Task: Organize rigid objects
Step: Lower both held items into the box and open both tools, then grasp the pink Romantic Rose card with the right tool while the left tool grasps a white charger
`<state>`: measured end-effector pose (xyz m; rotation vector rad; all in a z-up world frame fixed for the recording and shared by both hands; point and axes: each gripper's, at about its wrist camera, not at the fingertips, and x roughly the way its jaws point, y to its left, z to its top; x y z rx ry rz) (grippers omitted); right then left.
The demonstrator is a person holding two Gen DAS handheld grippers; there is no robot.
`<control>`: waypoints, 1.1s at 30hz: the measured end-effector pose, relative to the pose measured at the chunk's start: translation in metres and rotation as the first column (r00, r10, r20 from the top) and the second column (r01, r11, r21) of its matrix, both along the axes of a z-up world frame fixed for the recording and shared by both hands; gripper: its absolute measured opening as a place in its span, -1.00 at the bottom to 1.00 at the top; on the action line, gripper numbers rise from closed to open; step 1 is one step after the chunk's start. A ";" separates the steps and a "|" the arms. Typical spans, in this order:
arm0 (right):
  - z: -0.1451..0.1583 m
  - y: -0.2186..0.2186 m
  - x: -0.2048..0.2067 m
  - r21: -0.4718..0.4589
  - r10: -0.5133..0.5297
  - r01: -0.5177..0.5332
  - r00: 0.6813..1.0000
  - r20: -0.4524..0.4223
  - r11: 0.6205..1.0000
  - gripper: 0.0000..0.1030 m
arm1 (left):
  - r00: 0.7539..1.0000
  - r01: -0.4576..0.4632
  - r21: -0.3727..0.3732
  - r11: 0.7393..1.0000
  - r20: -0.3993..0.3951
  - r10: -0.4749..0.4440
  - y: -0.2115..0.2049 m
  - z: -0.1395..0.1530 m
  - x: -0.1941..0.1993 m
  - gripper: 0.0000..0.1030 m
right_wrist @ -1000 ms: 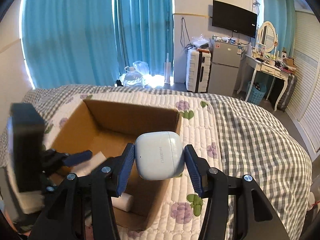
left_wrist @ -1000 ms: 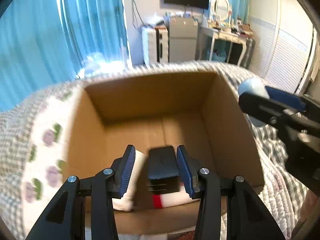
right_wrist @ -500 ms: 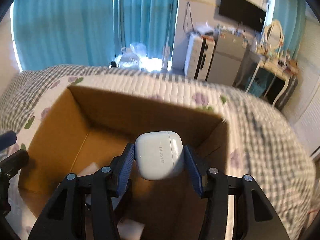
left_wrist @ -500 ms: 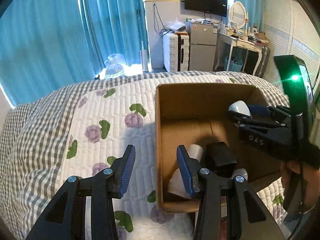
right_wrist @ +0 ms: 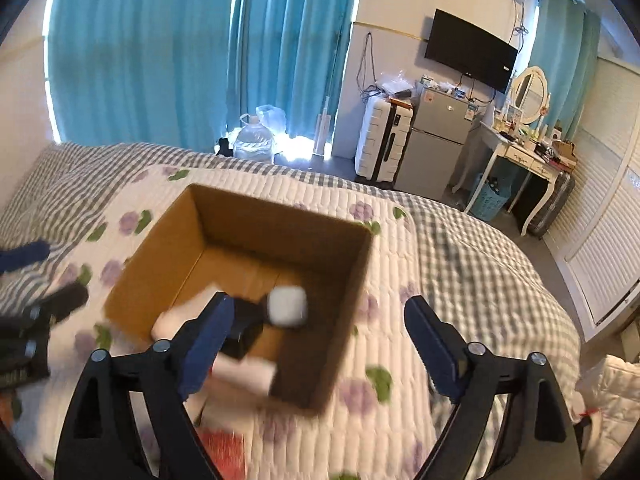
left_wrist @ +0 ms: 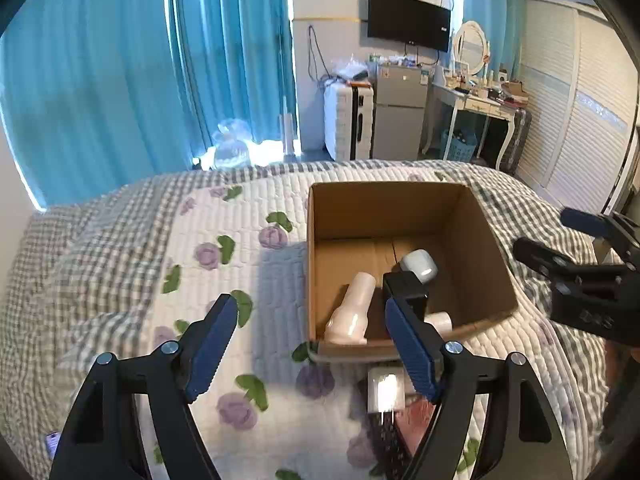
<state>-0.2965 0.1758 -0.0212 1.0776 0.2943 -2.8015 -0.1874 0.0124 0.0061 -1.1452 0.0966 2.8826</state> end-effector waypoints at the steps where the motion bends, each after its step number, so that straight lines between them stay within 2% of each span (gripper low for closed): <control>1: 0.003 0.003 0.014 -0.003 0.000 0.000 1.000 0.001 1.000 0.76 | 1.000 -0.001 -0.005 1.000 -0.010 0.001 -0.001 0.002 0.009 0.71; 5: 0.001 0.011 0.062 -0.032 -0.004 0.004 1.000 0.018 0.999 0.85 | 1.000 -0.011 -0.014 1.000 -0.009 0.011 -0.006 -0.004 0.034 0.74; 8: -0.020 0.009 0.086 -0.045 0.005 -0.003 1.000 0.028 0.999 0.92 | 0.999 -0.028 0.009 1.000 0.032 0.028 -0.016 -0.028 0.049 0.78; 11: -0.055 -0.002 0.101 -0.064 0.031 -0.026 0.997 0.073 0.998 0.95 | 0.997 -0.039 0.047 0.998 0.071 0.035 -0.024 -0.056 0.058 0.80; 15: -0.105 -0.023 0.097 -0.093 0.070 -0.055 0.984 0.164 0.994 0.95 | 0.991 -0.088 0.049 0.995 0.107 0.082 -0.033 -0.091 0.060 0.80; 19: -0.150 -0.042 0.086 -0.061 0.080 -0.068 0.969 0.232 0.996 0.95 | 0.985 -0.106 0.041 0.994 0.141 0.099 -0.038 -0.122 0.060 0.80; 21: -0.167 -0.046 0.082 -0.067 0.079 -0.063 0.960 0.268 0.996 0.90 | 0.983 -0.102 0.030 0.994 0.154 0.096 -0.038 -0.131 0.061 0.80; 27: -0.195 -0.054 0.067 -0.096 0.092 -0.063 0.936 0.339 0.993 0.82 | 0.982 -0.076 -0.009 0.997 0.173 0.076 -0.034 -0.144 0.061 0.80; 30: -0.206 -0.050 0.061 -0.155 0.106 -0.051 0.923 0.370 0.987 0.82 | 0.981 -0.082 -0.012 0.997 0.177 0.083 -0.032 -0.144 0.063 0.80; 32: -0.207 -0.046 0.062 -0.184 0.115 -0.048 0.918 0.379 0.982 0.71 | 0.981 -0.080 -0.001 0.997 0.180 0.079 -0.033 -0.144 0.062 0.80; 33: -0.207 -0.045 0.064 -0.214 0.140 -0.059 0.913 0.383 0.975 0.48 | 0.980 -0.081 0.001 0.997 0.181 0.079 -0.033 -0.143 0.062 0.80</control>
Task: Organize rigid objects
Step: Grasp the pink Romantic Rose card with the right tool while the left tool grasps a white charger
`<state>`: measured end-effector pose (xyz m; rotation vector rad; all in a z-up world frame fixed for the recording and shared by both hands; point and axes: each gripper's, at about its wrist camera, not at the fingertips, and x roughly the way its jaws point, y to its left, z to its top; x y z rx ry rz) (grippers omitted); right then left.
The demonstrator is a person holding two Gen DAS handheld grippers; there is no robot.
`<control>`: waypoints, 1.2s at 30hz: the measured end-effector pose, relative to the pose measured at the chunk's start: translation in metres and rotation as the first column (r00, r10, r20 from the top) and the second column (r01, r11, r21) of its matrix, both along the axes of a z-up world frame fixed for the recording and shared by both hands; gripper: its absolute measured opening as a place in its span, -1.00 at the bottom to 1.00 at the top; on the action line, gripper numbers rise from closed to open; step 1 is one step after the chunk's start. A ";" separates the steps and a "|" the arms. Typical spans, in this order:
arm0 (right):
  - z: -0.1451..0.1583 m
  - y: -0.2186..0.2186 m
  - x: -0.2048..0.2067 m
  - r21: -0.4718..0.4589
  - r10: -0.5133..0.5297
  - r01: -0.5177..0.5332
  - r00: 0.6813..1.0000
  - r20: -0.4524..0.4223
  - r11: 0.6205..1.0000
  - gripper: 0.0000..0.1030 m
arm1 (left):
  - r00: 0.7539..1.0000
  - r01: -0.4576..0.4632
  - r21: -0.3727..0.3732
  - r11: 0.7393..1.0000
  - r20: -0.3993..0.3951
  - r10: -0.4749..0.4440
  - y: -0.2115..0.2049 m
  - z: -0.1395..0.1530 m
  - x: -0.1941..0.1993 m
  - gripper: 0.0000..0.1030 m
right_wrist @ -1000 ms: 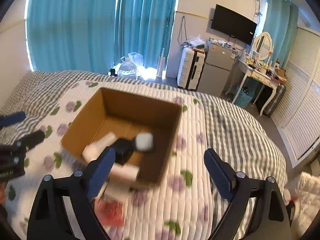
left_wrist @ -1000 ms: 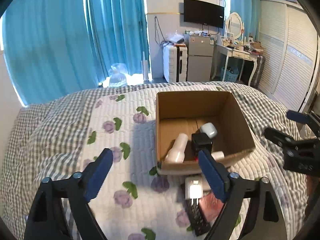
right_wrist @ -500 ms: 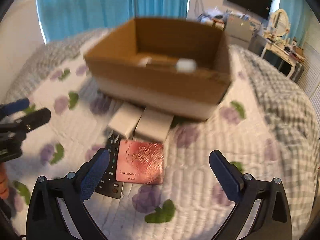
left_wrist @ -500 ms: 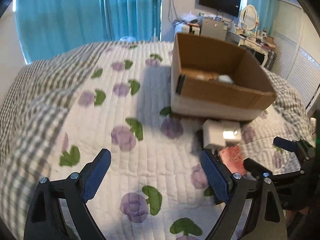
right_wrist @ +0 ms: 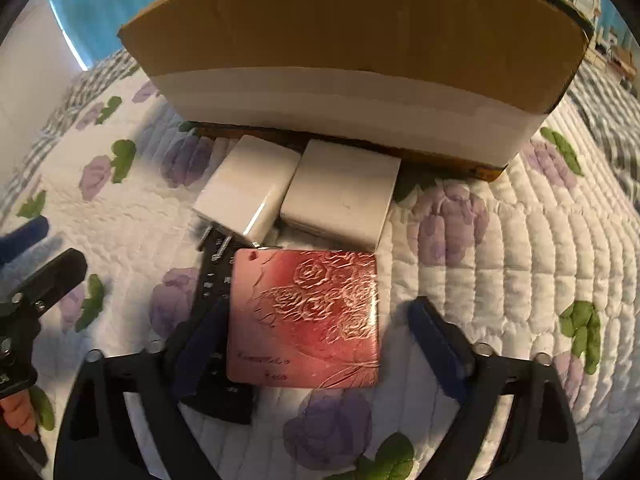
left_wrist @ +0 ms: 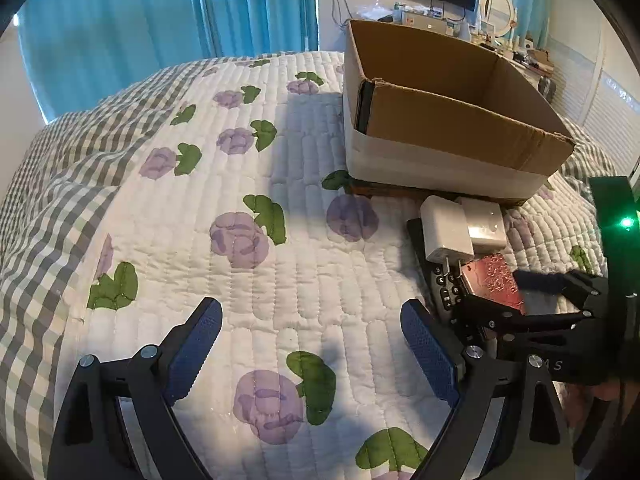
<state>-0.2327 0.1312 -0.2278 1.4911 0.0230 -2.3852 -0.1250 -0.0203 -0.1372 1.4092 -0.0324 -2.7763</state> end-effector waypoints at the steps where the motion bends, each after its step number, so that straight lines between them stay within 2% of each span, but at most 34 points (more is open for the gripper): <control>1: 0.001 0.001 0.002 -0.025 0.008 -0.008 1.000 0.006 1.000 0.39 | 1.000 -0.001 -0.001 1.000 0.000 0.001 0.001 0.001 0.001 0.80; 3: 0.002 0.002 0.006 -0.023 0.001 -0.001 1.000 0.000 1.000 0.38 | 1.000 -0.003 -0.006 1.000 0.001 0.003 0.001 0.001 0.001 0.80; 6: 0.007 0.001 0.016 0.029 -0.006 0.007 0.999 -0.038 1.000 0.38 | 1.000 -0.006 -0.009 1.000 0.013 0.006 0.004 0.002 0.003 0.80; 12: 0.036 0.017 0.039 0.100 -0.059 0.075 0.986 -0.154 0.992 0.38 | 0.999 -0.001 0.000 1.000 0.045 0.001 0.019 0.003 0.004 0.80; 15: 0.051 0.035 0.024 0.123 -0.085 0.108 0.980 -0.179 0.986 0.38 | 0.998 0.013 -0.006 1.000 0.060 -0.013 0.036 0.003 -0.003 0.80; 24: 0.068 0.077 -0.013 0.141 -0.114 0.140 0.978 -0.174 0.980 0.38 | 0.995 0.066 -0.021 0.998 0.070 -0.064 0.083 -0.011 -0.047 0.80; 30: 0.053 0.086 -0.020 0.097 -0.153 0.165 0.980 -0.127 0.981 0.38 | 0.993 0.087 -0.085 0.993 0.091 -0.079 0.096 -0.032 -0.076 0.79; 33: 0.053 0.086 -0.019 0.093 -0.158 0.170 0.980 -0.121 0.981 0.38 | 0.993 0.100 -0.043 0.994 0.067 -0.097 0.094 -0.032 -0.082 0.78; 35: 0.053 0.087 -0.018 0.089 -0.157 0.168 0.980 -0.122 0.982 0.38 | 0.991 0.124 -0.041 0.991 0.057 -0.122 0.094 -0.030 -0.083 0.75; 36: 0.053 0.087 -0.018 0.085 -0.157 0.168 0.980 -0.121 0.982 0.38 | 0.989 0.139 -0.053 0.989 0.051 -0.137 0.093 -0.029 -0.082 0.64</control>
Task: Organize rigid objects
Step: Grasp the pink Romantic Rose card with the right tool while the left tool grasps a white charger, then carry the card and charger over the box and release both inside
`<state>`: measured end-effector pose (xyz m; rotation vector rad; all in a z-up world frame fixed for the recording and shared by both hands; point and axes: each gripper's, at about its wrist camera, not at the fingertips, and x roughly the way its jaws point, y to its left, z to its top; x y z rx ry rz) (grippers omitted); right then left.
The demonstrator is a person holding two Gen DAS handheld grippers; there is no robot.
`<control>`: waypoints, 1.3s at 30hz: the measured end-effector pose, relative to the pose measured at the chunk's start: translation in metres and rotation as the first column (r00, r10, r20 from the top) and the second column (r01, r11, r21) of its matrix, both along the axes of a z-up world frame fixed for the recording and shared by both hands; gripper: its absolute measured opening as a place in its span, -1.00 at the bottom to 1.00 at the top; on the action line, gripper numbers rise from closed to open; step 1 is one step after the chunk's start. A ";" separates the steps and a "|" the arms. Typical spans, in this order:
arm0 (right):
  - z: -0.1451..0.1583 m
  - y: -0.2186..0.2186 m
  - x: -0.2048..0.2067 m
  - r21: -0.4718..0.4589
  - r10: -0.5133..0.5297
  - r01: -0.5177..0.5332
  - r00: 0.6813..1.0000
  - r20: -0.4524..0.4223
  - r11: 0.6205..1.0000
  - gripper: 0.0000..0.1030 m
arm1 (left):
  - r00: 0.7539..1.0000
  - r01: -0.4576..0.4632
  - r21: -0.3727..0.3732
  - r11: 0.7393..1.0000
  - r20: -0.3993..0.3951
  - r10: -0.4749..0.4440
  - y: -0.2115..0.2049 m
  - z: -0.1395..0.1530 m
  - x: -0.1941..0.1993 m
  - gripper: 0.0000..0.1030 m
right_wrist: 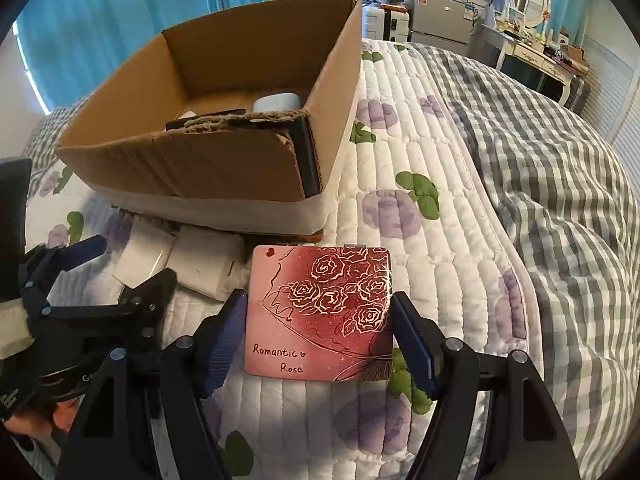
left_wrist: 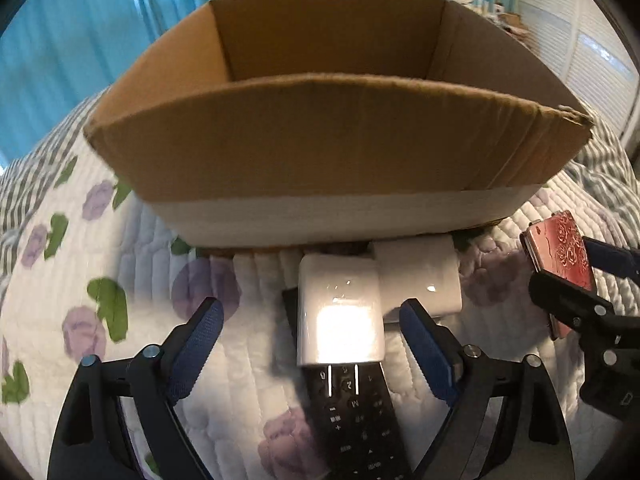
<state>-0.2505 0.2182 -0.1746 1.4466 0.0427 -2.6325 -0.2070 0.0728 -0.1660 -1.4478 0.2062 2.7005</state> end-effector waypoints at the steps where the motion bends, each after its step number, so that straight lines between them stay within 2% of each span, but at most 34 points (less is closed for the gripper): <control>1: 0.000 0.000 0.000 -0.003 -0.001 0.001 1.000 0.000 1.000 0.38 | 1.000 0.008 -0.006 1.000 -0.002 -0.008 -0.001 0.001 0.001 0.51; 6: 0.000 0.000 0.001 -0.003 -0.001 0.001 1.000 0.003 1.000 0.38 | 0.999 0.032 0.005 0.999 0.016 -0.032 -0.010 0.001 0.004 0.46; 8: 0.000 -0.002 0.001 -0.001 0.003 -0.003 1.000 0.005 1.000 0.38 | 0.998 0.053 0.003 0.999 0.024 -0.053 -0.007 0.002 0.005 0.33; 10: -0.001 -0.003 0.002 0.002 0.006 -0.006 1.000 0.006 1.000 0.38 | 0.996 0.075 0.004 0.997 0.039 -0.075 -0.005 0.002 0.005 0.11; 11: -0.001 -0.003 0.002 0.004 0.008 -0.008 1.000 0.007 1.000 0.38 | 0.996 0.083 0.004 0.997 0.042 -0.083 -0.004 0.002 0.006 0.08; 17: -0.003 -0.003 0.002 0.003 0.010 -0.010 1.000 0.009 1.000 0.38 | 0.993 0.094 0.009 0.996 0.070 -0.095 -0.006 -0.002 0.000 0.08; 19: -0.003 -0.003 0.001 0.002 0.014 -0.014 1.000 0.009 1.000 0.38 | 0.991 0.112 -0.015 0.994 0.072 -0.111 -0.003 -0.005 -0.001 0.06; 21: -0.004 -0.003 0.000 0.002 0.018 -0.018 1.000 0.012 1.000 0.38 | 0.987 0.139 -0.003 0.990 0.077 -0.138 -0.003 -0.003 0.002 -0.20; 26: -0.004 -0.003 0.002 -0.006 0.016 -0.016 1.000 0.010 1.000 0.38 | 0.988 0.131 0.006 0.991 0.082 -0.131 -0.007 0.005 0.011 -0.20; 30: 0.006 -0.005 0.010 -0.029 0.012 -0.012 1.000 -0.001 1.000 0.38 | 0.990 0.134 0.028 0.991 0.040 -0.136 -0.011 0.024 0.032 -0.21; 36: 0.044 -0.016 0.031 -0.039 0.033 -0.036 0.996 -0.086 0.999 0.38 | 0.987 0.147 0.076 0.986 -0.072 -0.142 -0.022 0.083 0.068 -0.21; 39: 0.073 -0.021 0.040 -0.032 0.041 -0.046 0.989 -0.142 0.998 0.38 | 0.983 0.145 0.095 0.985 -0.124 -0.133 -0.007 0.106 0.056 -0.21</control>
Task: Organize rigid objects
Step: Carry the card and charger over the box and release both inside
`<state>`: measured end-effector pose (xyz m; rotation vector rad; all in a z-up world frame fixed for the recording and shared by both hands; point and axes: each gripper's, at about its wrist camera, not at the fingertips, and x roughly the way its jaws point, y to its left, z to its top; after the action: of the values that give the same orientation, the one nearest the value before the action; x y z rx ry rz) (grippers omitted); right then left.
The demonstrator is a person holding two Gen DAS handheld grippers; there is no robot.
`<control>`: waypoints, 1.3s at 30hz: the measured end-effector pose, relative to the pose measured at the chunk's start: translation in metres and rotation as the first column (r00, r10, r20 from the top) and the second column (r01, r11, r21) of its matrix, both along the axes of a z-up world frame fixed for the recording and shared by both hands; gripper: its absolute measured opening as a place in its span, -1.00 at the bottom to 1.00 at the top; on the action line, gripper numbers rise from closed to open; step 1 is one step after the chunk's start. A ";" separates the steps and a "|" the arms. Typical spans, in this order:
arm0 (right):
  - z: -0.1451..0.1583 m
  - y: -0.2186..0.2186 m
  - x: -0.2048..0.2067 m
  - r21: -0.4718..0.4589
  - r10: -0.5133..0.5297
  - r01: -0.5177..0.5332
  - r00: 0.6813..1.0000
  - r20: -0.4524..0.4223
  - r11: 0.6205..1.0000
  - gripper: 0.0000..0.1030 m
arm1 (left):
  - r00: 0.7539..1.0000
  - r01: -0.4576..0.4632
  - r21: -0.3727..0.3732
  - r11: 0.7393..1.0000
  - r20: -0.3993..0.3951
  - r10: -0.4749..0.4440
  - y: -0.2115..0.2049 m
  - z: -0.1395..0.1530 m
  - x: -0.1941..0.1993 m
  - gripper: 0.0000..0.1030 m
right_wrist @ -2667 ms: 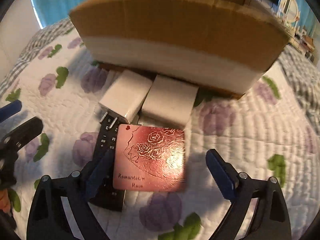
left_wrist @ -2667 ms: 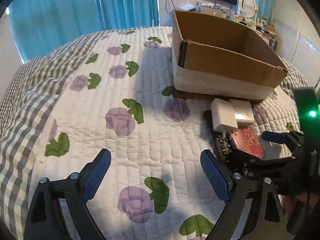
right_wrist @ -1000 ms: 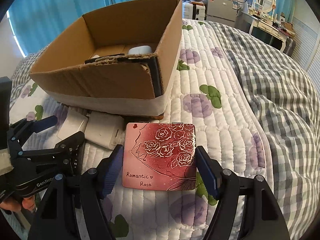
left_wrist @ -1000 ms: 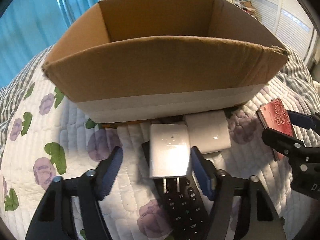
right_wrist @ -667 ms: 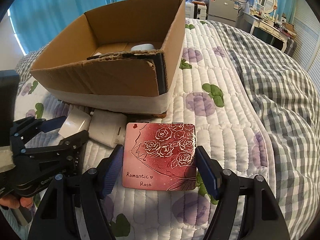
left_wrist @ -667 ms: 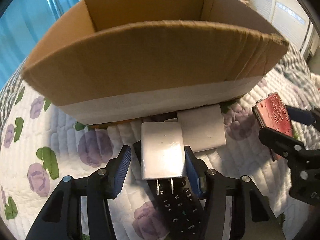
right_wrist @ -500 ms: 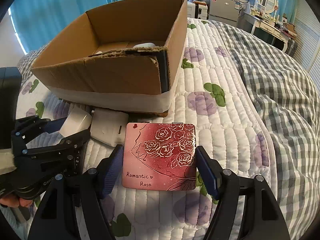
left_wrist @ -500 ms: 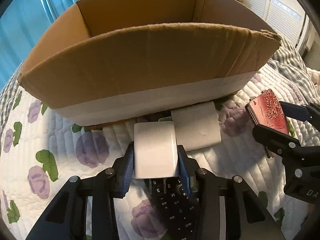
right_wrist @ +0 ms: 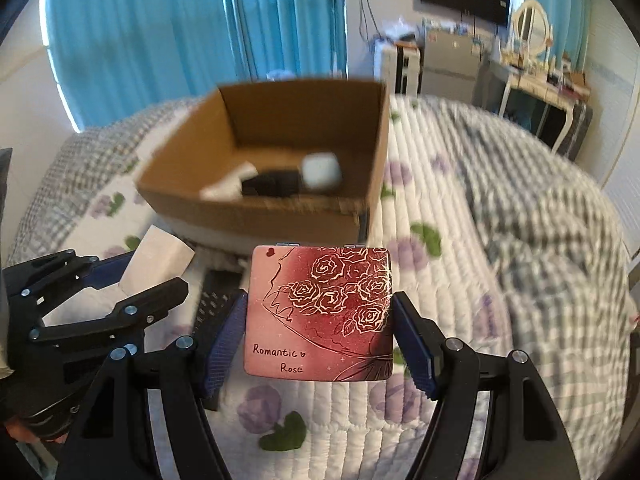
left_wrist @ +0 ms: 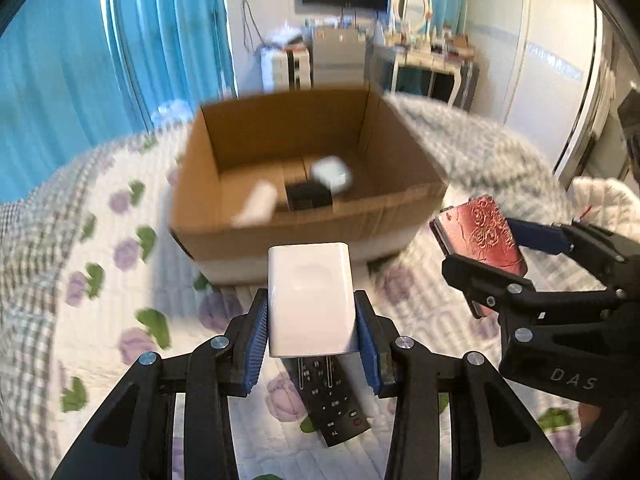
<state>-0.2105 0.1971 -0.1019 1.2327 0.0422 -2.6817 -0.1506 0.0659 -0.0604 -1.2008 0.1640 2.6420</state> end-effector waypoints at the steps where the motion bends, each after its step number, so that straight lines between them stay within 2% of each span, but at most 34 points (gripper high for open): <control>1: 0.011 -0.001 0.003 -0.002 0.002 -0.002 1.000 -0.022 1.000 0.38 | 1.000 -0.004 0.013 1.000 -0.015 0.004 -0.004 0.011 -0.002 -0.21; 3: 0.031 -0.004 0.006 0.006 0.010 -0.010 0.998 -0.056 1.000 0.38 | 1.000 -0.004 0.043 0.999 -0.025 0.005 -0.015 0.027 -0.010 -0.21; 8: 0.077 -0.008 -0.004 0.023 0.030 -0.028 0.990 -0.135 0.999 0.38 | 0.998 -0.011 0.042 0.999 -0.062 0.014 -0.020 0.056 -0.029 -0.20; 11: 0.095 -0.013 -0.020 0.022 0.044 -0.041 0.984 -0.170 0.999 0.38 | 0.999 -0.015 0.088 0.996 -0.050 0.019 -0.027 0.070 -0.057 -0.20; 14: 0.103 -0.019 -0.044 0.032 0.053 -0.048 0.980 -0.191 0.998 0.38 | 0.997 -0.031 0.052 0.998 -0.063 0.034 -0.025 0.073 -0.085 -0.20; 18: 0.096 -0.024 -0.085 0.021 0.063 -0.060 0.982 -0.180 0.998 0.38 | 0.998 -0.040 0.019 0.999 -0.038 0.040 -0.017 0.054 -0.130 -0.20; 21: 0.084 -0.022 -0.110 0.012 0.063 -0.062 0.984 -0.168 0.998 0.38 | 0.999 -0.037 -0.007 0.999 0.007 0.037 -0.009 0.022 -0.163 -0.20; 28: 0.048 -0.016 -0.153 0.021 0.068 -0.066 0.989 -0.133 0.998 0.38 | 0.995 -0.069 -0.038 0.997 0.071 0.072 -0.008 -0.028 -0.193 -0.20; 32: 0.034 -0.016 -0.163 0.041 0.078 -0.074 0.989 -0.122 0.996 0.38 | 0.996 -0.071 -0.098 0.993 0.042 0.076 -0.003 -0.034 -0.191 -0.17; 33: 0.031 -0.014 -0.165 0.038 0.081 -0.077 0.990 -0.119 0.996 0.38 | 0.996 -0.073 -0.097 0.993 0.043 0.077 -0.002 -0.033 -0.190 -0.11; 36: 0.030 -0.014 -0.165 0.037 0.086 -0.082 0.990 -0.115 0.996 0.38 | 0.996 -0.084 -0.080 0.993 0.004 0.084 -0.003 -0.022 -0.183 0.29; 39: 0.033 -0.013 -0.160 0.031 0.082 -0.079 0.989 -0.119 0.996 0.38 | 0.996 -0.093 -0.057 0.994 -0.001 0.093 -0.007 -0.010 -0.172 0.32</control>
<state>-0.3708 0.1845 -0.0686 1.0509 0.1410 -2.6900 -0.3231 0.0585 -0.0706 -1.2574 0.1883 2.7332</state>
